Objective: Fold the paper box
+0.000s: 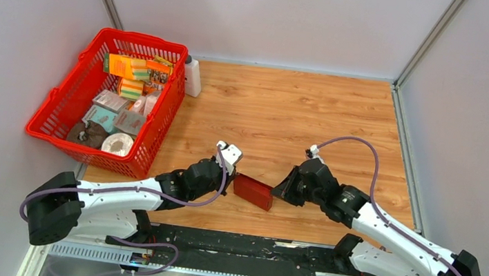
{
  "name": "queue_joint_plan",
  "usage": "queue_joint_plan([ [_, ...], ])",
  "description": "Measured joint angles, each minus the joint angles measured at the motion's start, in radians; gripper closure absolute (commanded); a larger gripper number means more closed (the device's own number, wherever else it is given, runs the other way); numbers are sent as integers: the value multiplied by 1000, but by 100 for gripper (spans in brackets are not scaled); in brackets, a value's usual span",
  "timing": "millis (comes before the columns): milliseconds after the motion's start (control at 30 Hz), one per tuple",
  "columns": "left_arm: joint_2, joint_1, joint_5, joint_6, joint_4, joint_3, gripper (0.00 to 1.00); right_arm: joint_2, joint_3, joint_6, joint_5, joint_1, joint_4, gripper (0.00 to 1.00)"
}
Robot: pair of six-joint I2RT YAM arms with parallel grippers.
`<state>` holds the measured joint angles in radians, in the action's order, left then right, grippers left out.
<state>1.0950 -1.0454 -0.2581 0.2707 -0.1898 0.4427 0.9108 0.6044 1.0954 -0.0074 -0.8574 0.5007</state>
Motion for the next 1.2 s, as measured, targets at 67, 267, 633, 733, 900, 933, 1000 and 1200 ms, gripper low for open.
queue_joint_plan([
  [67, 6, -2, -6, -2, 0, 2, 100, -18, -3, 16, -14, 9, -9, 100],
  [267, 18, -8, -26, -11, -1, 6, 100, -40, -45, 60, -48, 31, -62, 100],
  [633, 19, -44, -74, -35, 1, 8, 100, -89, -137, 150, -102, 81, -150, 100],
  [733, 21, -59, -95, -42, 2, 8, 100, -116, -155, 183, -109, 93, -177, 100],
  [900, 29, -82, -129, -52, 0, 8, 100, -140, -175, 220, -115, 104, -215, 100],
  [933, 31, -87, -137, -53, -1, 8, 100, -141, -176, 222, -116, 105, -219, 100],
  [1000, 31, -92, -146, -54, -1, 8, 100, -141, -179, 222, -117, 106, -224, 100],
  [1200, 28, -104, -153, -53, -1, 8, 100, -141, -179, 153, -129, 106, -191, 100],
])
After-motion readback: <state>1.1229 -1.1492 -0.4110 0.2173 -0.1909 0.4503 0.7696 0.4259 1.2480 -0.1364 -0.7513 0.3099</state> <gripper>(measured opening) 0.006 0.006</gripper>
